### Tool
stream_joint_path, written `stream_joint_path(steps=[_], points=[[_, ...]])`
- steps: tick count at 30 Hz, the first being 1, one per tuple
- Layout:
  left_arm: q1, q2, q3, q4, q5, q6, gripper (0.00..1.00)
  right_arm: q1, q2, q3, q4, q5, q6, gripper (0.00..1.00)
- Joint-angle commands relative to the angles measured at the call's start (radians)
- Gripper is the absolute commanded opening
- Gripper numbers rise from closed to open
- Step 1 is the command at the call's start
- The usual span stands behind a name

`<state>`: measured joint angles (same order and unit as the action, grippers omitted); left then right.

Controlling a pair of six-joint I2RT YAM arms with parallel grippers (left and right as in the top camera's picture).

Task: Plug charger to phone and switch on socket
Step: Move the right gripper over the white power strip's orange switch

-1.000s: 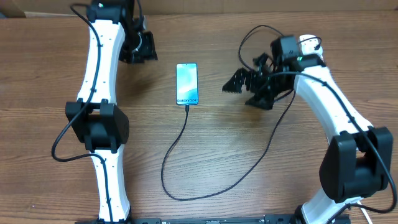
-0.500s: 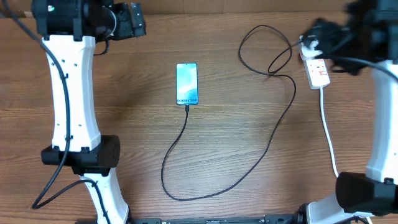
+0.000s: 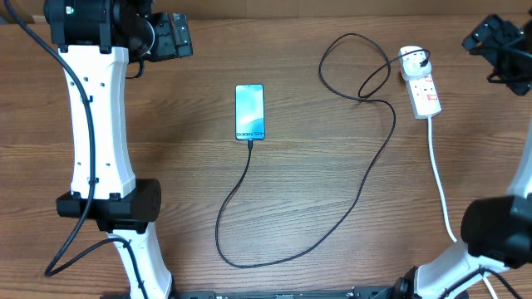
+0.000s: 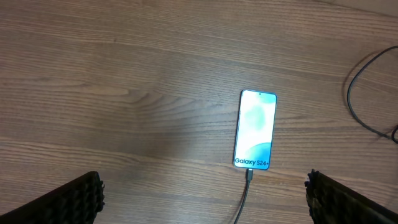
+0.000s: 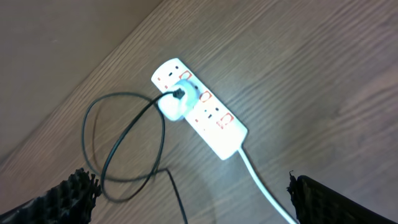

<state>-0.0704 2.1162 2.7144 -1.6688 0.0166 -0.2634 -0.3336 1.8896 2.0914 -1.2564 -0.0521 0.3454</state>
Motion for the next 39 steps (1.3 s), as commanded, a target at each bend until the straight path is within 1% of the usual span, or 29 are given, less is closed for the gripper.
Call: stream_joint_path(steps=[1,4,8,16,26,33,39], points=[[-0.005,0.006,0.002,0.001,-0.017,-0.014,1.0,0.0,0.048,0.0,0.03,0.011,0.008,1.0],[-0.005,0.006,0.002,0.001,-0.017,-0.014,1.0,0.0,0.09,0.0,0.048,0.02,-0.006,1.0],[-0.005,0.006,0.002,0.001,-0.017,-0.014,1.0,0.0,0.161,0.0,0.064,0.137,-0.006,1.0],[-0.005,0.006,0.002,0.001,-0.017,-0.014,1.0,0.0,0.299,0.0,0.086,0.136,-0.006,1.0],[-0.005,0.006,0.002,0.001,-0.017,-0.014,1.0,-0.001,0.407,0.0,0.151,0.141,-0.006,1.0],[-0.005,0.006,0.002,0.001,-0.017,-0.014,1.0,0.0,0.42,-0.031,0.216,0.14,-0.006,1.0],[-0.005,0.006,0.002,0.001,-0.017,-0.014,1.0,0.0,0.42,-0.093,0.295,0.14,-0.006,1.0]])
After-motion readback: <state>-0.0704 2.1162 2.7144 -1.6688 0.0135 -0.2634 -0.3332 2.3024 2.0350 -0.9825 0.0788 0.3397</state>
